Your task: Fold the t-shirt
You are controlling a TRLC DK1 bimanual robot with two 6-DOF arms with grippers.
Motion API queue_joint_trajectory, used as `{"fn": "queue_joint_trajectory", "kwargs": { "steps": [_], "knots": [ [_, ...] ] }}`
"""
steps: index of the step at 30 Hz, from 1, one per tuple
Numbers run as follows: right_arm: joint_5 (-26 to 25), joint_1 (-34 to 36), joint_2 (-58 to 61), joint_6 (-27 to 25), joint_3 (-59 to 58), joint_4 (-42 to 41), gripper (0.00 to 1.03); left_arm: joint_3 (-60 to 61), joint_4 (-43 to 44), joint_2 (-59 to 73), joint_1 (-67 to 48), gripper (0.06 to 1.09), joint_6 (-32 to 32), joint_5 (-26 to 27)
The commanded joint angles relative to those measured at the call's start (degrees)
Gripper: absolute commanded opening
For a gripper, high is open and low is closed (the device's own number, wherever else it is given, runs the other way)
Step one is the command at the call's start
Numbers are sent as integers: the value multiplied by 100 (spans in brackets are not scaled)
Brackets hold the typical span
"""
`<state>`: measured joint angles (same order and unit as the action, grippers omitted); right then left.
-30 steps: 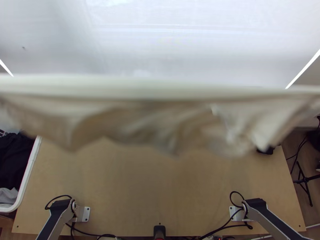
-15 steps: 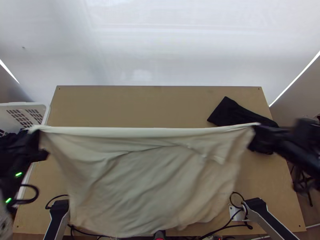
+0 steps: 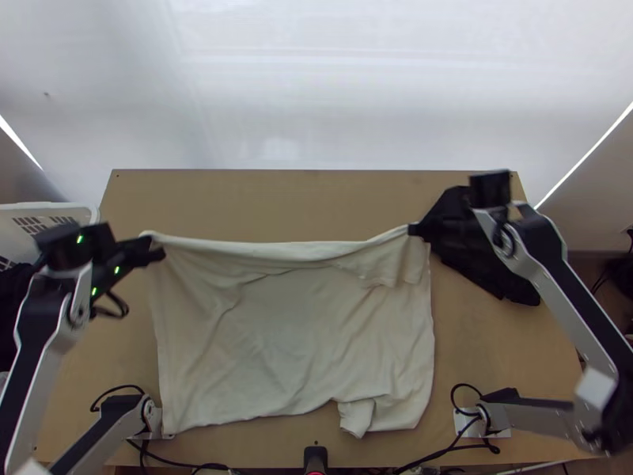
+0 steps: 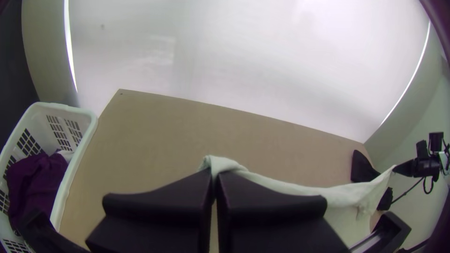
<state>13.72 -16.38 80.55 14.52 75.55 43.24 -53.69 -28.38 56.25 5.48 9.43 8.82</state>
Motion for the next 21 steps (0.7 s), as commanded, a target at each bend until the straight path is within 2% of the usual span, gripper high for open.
{"fn": "queue_joint_trajectory", "kwargs": {
  "steps": [1,6,9,16,21],
  "knots": [
    [0,30,1569,-108,909,-431,3,-1091,913,2373,85,9,305,-126],
    [0,223,2219,-108,1937,-475,3,-2567,817,3788,208,9,692,-372],
    [0,373,2307,-11,2684,-475,3,-3394,500,4087,182,9,788,-513],
    [8,531,1217,200,3976,-466,3,-4483,272,3155,226,9,1412,-407],
    [52,566,540,103,3809,-35,3,-4431,-62,2461,305,9,1527,-346]
  ]
}}
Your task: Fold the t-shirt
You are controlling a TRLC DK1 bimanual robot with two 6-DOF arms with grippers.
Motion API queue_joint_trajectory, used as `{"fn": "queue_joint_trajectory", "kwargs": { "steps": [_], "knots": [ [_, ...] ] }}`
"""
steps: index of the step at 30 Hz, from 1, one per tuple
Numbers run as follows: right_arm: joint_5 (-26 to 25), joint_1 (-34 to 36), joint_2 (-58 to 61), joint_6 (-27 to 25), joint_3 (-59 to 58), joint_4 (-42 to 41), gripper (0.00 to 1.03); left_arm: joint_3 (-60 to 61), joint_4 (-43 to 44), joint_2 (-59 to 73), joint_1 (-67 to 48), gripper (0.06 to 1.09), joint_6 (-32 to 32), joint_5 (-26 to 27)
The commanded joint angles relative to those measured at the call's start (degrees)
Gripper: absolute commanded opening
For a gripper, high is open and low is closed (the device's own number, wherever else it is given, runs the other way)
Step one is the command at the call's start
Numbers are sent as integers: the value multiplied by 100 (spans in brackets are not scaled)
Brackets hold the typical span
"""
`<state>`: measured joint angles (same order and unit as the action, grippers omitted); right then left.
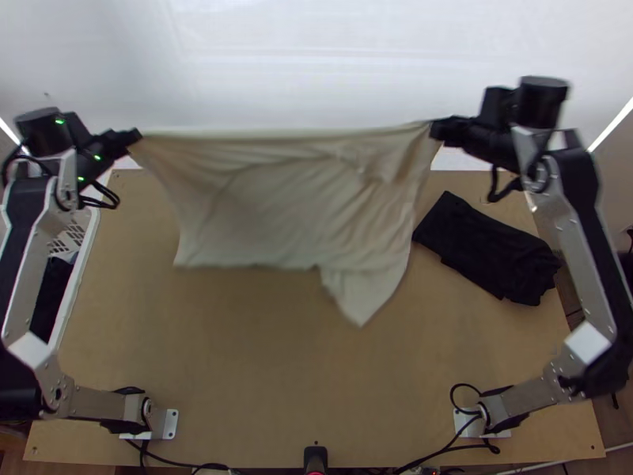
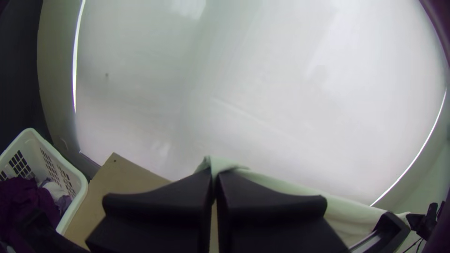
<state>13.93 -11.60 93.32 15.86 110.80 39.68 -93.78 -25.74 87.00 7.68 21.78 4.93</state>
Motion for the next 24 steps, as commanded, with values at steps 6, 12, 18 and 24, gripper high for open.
{"fn": "queue_joint_trajectory", "kwargs": {
  "steps": [6,12,18,24],
  "knots": [
    [408,-18,-2221,-39,-15,356,3,-440,-441,-1757,269,9,503,237],
    [400,184,-2705,-39,1295,1613,3,-712,-441,-2882,278,9,670,342],
    [426,-45,-2969,-188,1954,3133,3,-932,-1610,-3541,-171,9,766,404],
    [417,-440,-3162,-171,2235,4047,3,-1292,-2691,-3831,-346,9,731,834]
  ]
}}
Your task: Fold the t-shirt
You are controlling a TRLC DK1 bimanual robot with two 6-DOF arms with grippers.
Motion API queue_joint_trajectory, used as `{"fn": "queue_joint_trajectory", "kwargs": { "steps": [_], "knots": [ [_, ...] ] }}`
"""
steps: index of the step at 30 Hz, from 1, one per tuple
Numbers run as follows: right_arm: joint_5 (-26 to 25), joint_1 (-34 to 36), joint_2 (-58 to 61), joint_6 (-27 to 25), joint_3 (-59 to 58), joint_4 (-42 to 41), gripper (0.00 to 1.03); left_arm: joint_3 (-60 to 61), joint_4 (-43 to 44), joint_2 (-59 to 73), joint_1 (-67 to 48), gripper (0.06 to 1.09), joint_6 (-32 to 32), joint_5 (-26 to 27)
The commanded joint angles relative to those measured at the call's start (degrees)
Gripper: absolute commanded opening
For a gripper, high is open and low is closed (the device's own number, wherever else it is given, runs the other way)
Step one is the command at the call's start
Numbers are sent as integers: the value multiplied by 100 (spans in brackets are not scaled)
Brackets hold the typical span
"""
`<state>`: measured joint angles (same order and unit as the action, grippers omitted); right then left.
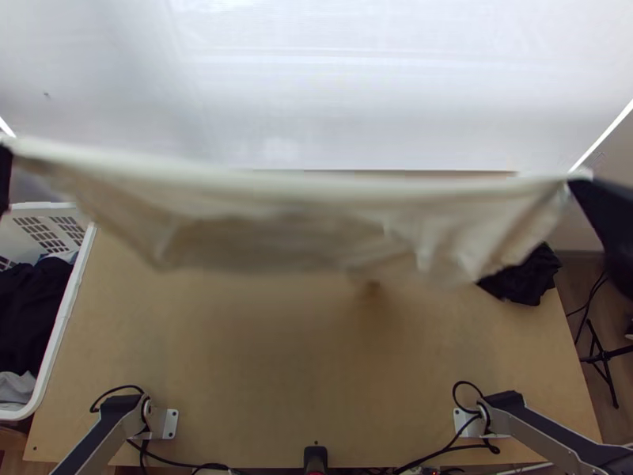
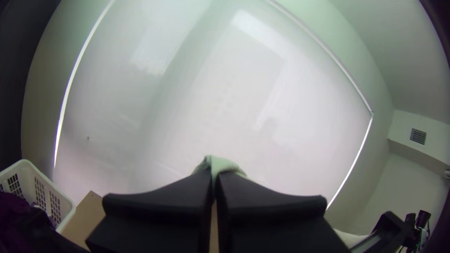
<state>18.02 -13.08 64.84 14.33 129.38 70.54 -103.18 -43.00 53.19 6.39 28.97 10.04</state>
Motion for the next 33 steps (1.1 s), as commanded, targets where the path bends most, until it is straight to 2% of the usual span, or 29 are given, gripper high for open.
{"fn": "queue_joint_trajectory", "kwargs": {
  "steps": [1,10,14,18,20,24,27,33],
  "knots": [
    [8,-300,-340,-18,324,979,3,-396,-1122,-432,-261,9,3,384],
    [17,-476,11,44,8,970,3,-194,-1474,-379,-314,9,21,420],
    [8,-441,169,79,-1460,1005,3,1089,-1641,-546,-376,9,-260,543],
    [26,-362,372,-281,-3666,838,3,2961,-1606,-617,-323,9,-849,481],
    [105,-309,468,-290,-4676,170,3,3814,-1351,-520,-314,9,-1060,455],
    [140,-204,706,-299,-5986,-1851,3,4947,178,-142,-358,9,-1192,279],
    [140,-28,1549,-404,-5889,-2440,3,4868,811,737,-367,9,-1254,253],
    [140,394,3272,-650,-4518,-2519,3,3822,1848,2618,-191,9,-1210,-20]
  ]
}}
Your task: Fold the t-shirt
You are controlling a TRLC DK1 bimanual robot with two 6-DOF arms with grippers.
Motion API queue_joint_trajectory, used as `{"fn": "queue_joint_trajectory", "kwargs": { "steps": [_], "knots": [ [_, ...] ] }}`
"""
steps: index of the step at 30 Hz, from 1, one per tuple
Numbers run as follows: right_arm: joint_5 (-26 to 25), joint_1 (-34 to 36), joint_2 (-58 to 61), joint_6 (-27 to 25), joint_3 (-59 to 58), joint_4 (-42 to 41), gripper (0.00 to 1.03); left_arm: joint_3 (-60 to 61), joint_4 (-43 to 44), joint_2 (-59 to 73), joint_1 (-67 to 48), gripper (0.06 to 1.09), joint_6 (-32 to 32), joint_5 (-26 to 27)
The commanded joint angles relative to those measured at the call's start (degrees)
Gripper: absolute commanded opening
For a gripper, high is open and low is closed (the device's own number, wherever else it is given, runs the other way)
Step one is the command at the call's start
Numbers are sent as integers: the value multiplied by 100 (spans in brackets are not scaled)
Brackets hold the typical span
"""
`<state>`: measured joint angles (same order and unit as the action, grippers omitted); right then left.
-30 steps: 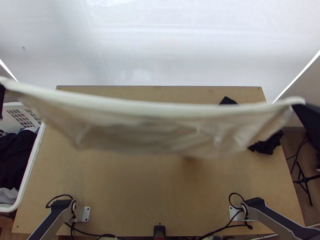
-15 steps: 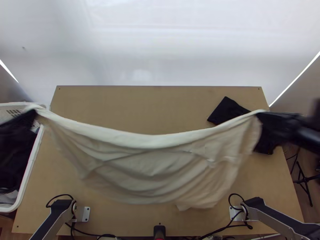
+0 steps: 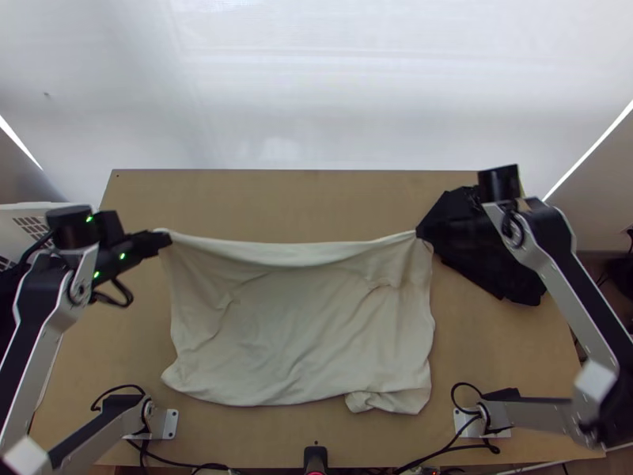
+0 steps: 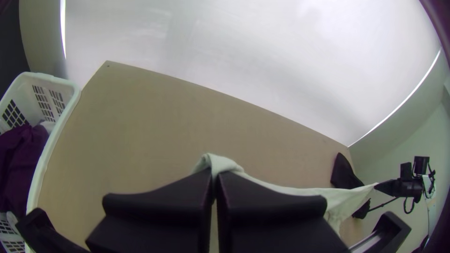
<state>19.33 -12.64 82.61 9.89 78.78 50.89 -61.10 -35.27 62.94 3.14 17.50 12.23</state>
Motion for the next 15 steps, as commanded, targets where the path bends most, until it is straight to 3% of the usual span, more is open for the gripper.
{"fn": "queue_joint_trajectory", "kwargs": {
  "steps": [1,6,13,15],
  "knots": [
    [9,412,1653,-224,788,-554,3,-605,1206,1950,214,9,-27,-300],
    [9,526,1978,-40,2115,-545,3,-1958,1206,2988,433,9,325,-625],
    [-228,579,1530,558,4795,-888,3,-4032,1575,2170,346,9,1230,-652],
    [-325,640,1460,804,5455,-1143,3,-4771,1584,2126,346,9,1309,-933]
  ]
}}
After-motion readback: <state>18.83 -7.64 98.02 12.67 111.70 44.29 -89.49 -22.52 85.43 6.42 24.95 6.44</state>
